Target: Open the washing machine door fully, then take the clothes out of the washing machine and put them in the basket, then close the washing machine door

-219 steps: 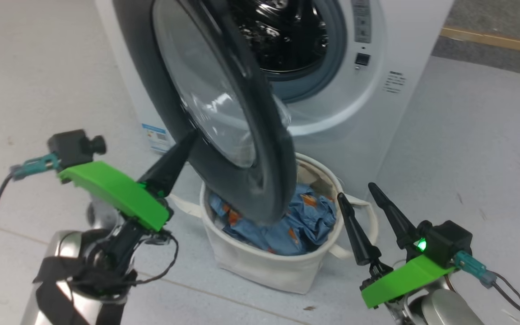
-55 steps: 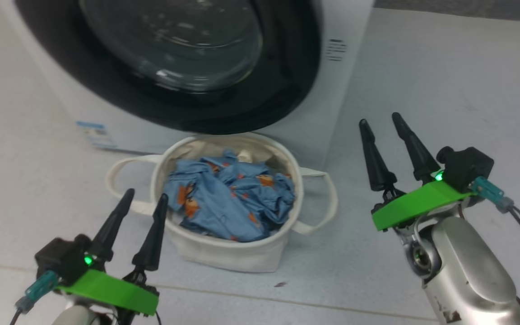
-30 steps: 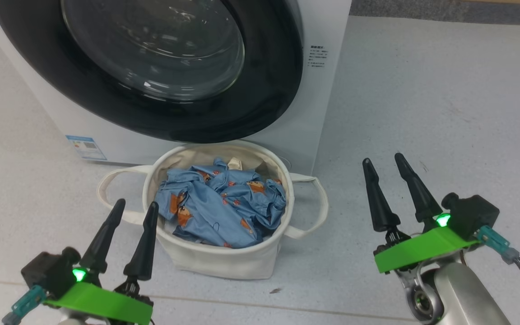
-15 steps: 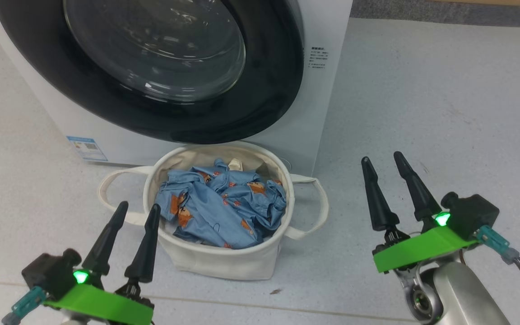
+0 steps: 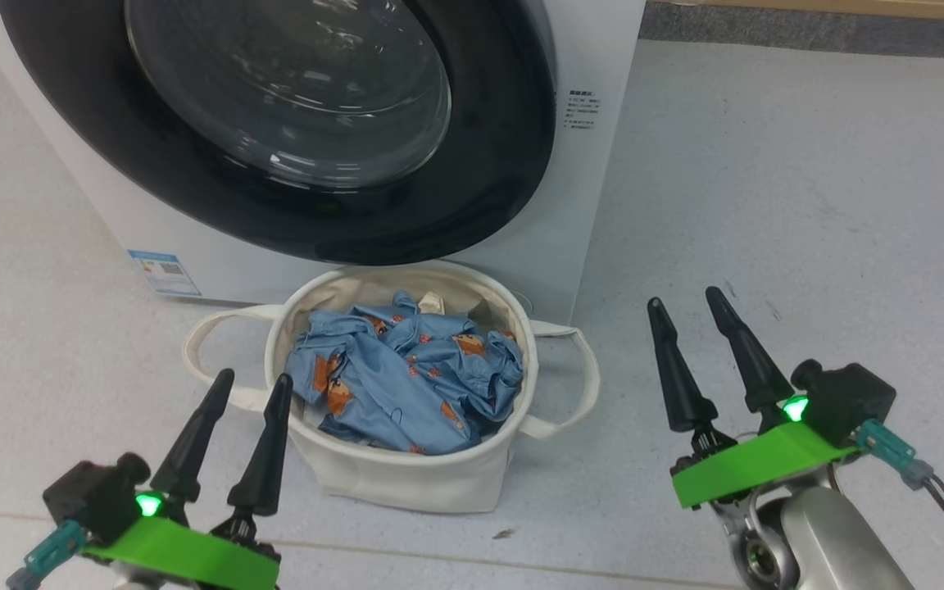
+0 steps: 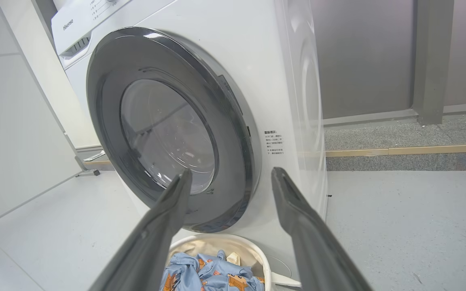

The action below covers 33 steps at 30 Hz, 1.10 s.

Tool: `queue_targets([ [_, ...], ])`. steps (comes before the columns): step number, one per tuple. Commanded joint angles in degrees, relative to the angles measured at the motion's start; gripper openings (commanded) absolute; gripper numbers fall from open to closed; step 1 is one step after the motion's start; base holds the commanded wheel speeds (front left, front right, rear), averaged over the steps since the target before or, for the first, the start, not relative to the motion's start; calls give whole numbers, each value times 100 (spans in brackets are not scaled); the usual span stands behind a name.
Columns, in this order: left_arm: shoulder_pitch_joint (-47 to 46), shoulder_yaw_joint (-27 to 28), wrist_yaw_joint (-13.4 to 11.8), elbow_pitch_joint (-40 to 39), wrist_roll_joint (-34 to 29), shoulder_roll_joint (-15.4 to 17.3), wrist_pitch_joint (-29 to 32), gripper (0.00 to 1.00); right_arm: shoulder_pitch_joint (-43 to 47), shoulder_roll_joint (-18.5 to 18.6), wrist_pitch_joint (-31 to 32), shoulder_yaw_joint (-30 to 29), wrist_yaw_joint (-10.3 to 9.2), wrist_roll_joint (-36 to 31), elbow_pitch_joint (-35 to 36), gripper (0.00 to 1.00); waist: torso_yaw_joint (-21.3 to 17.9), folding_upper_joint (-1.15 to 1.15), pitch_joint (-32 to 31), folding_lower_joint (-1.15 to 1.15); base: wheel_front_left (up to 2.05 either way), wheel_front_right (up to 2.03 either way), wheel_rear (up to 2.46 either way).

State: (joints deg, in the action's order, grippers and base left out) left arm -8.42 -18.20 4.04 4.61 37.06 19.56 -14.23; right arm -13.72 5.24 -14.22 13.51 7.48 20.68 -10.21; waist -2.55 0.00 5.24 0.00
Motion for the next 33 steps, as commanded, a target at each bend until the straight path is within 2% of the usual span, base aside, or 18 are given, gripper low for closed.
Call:
queue_targets([
  [1, -170, 209, -41, -141, -1, 133, -46, 100, -46, -29, -14, 126, 1, -53, 206, 100, -1, 0, -8, 0, 0, 0, 0],
  [11, -163, 166, -53, -144, 18, 157, -18, 100, -42, -24, -2, 121, 1, -74, 208, 100, 3, 0, 9, 0, 0, 0, 0],
  [12, 2, -59, -49, 15, 1, 5, 3, 0, 28, 0, 1, 13, 0, 0, -8, 0, 3, 0, 9, 0, 0, 0, 0],
  [16, 155, -182, -49, 377, 1, -131, 9, 0, 211, -2, 4, 47, 0, 9, -384, 0, 3, 0, 9, 0, 0, 0, 0],
  [23, 180, -48, -28, 383, 322, -208, 113, 0, 266, 12, 86, -29, 0, 441, -354, 0, 18, 0, -33, -13, 0, 0, 0],
  [27, 177, 28, -17, 412, 505, -251, 172, 0, 277, 21, 136, -72, 0, 689, -365, 0, 26, 0, -40, -1, 0, 0, 0],
  [33, 170, 126, -1, 448, 733, -306, 248, 0, 290, 29, 199, -130, 0, 995, -372, 0, 36, 0, -57, 0, 0, 0, 0],
])
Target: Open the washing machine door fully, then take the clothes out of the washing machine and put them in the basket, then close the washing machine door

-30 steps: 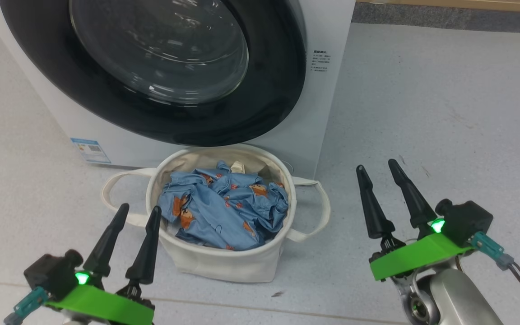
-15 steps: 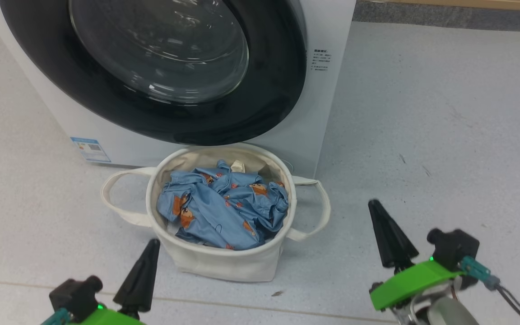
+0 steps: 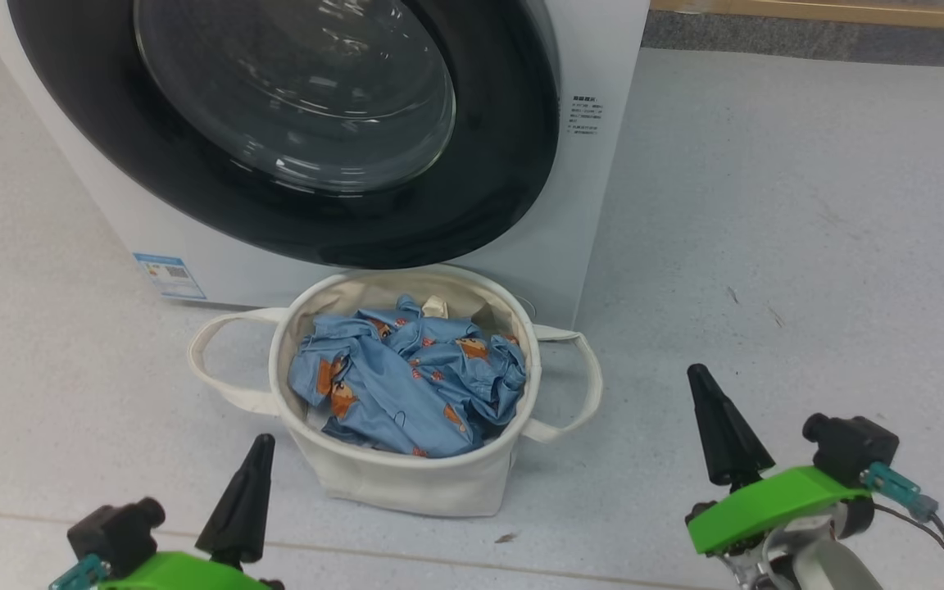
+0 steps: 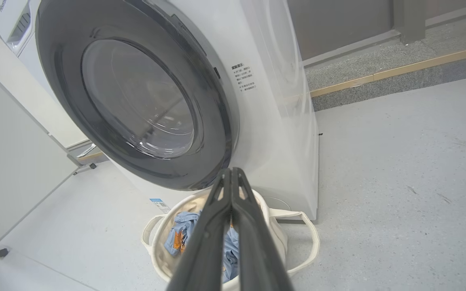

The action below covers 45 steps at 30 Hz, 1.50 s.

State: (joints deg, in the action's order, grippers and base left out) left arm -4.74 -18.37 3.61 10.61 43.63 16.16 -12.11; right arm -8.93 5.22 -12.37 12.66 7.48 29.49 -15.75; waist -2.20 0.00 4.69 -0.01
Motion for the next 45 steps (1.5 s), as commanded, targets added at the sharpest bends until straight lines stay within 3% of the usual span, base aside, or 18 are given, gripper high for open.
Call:
queue_targets([
  [1, -198, 162, 45, -145, 120, 24, 51, 0, -185, 32, 26, -57, 0, 173, 182, 0, 2, 0, -6, 1, 0, 0, 0],
  [45, -175, 1037, 182, 50, 2046, -476, 729, 0, 8, 31, 649, -652, 1, 2719, 186, 0, 89, 0, -183, 1, 0, 0, 0],
])
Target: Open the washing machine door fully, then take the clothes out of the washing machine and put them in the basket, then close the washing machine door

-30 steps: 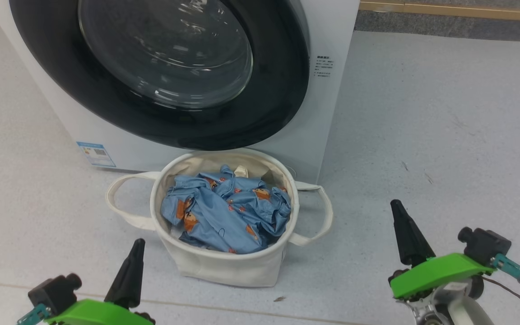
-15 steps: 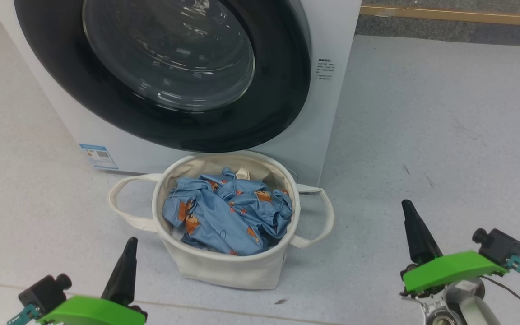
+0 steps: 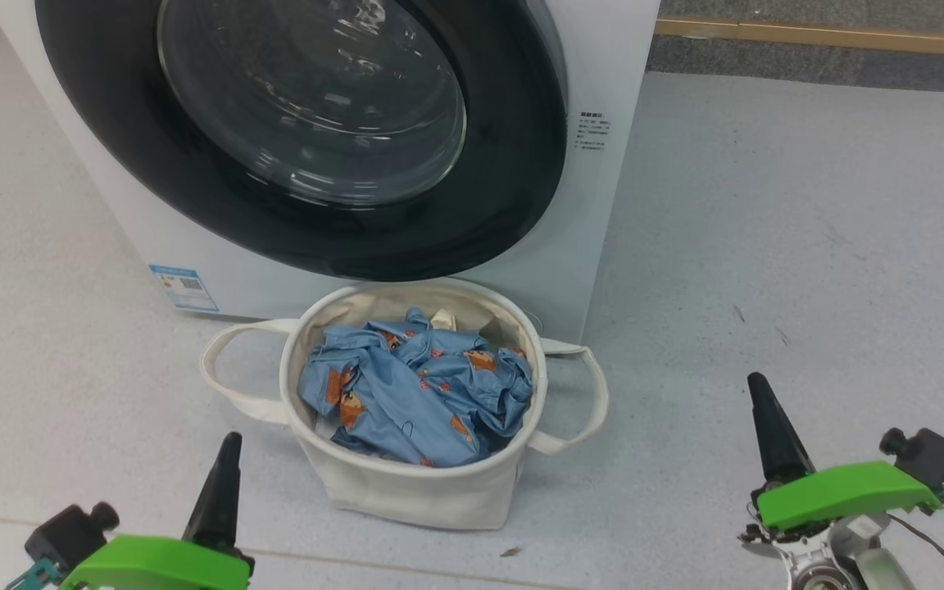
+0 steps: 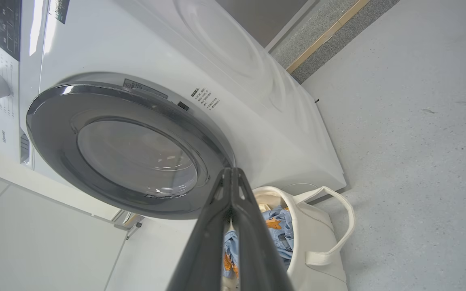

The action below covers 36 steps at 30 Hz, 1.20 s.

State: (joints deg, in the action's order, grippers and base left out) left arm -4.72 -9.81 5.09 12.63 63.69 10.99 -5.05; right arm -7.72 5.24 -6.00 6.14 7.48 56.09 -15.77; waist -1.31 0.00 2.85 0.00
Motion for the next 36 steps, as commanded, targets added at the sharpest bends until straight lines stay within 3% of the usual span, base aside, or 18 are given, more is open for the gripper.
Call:
queue_targets([
  [1, -177, 201, 37, -147, 84, 29, 39, 0, -108, 29, 28, -15, 1, 118, 188, 0, 2, 0, -3, 0, 0, 0, 0],
  [36, -156, 965, 151, 14, 1667, -413, 633, 0, 50, -30, 613, -592, 1, 2181, 188, 0, 74, 0, -151, 0, 0, 0, 0],
])
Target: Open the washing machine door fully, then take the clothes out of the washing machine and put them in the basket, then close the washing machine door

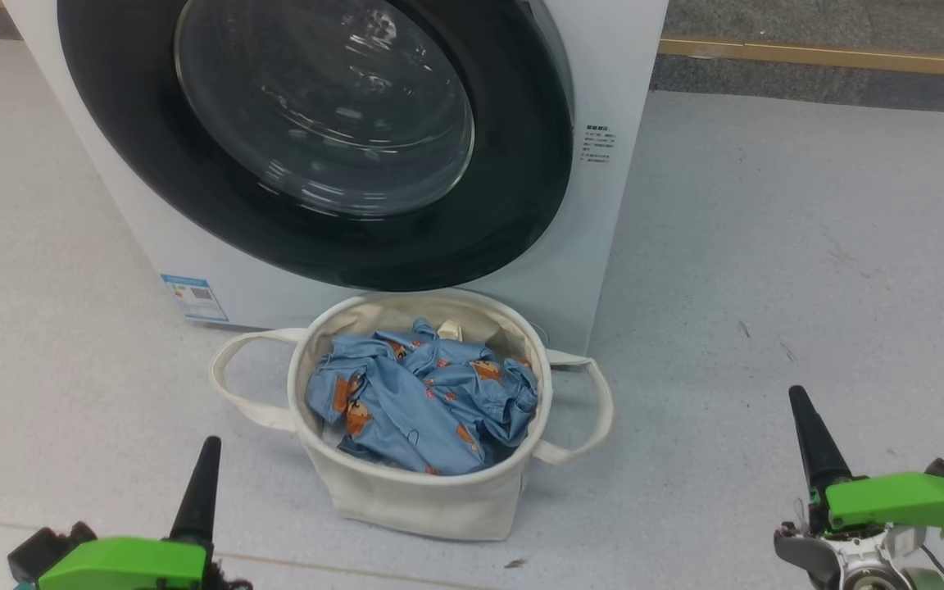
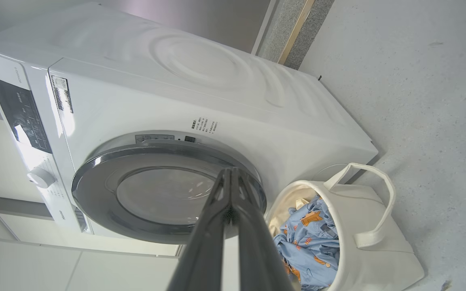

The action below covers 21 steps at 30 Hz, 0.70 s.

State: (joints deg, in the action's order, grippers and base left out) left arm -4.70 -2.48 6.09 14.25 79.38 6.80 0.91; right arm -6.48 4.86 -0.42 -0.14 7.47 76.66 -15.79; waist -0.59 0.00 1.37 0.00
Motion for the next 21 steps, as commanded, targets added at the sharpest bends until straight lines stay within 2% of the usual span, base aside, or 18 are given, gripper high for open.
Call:
queue_targets([
  [1, -157, 254, 54, -144, 142, -6, 54, 0, -69, 6, 72, 19, 2, 181, 190, 0, 4, 0, -8, 0, 0, 0, 0],
  [21, -148, 664, 114, -58, 973, -244, 373, 0, 13, -36, 393, -302, 2, 1256, 189, 0, 42, 0, -86, 0, 0, 0, 0],
])
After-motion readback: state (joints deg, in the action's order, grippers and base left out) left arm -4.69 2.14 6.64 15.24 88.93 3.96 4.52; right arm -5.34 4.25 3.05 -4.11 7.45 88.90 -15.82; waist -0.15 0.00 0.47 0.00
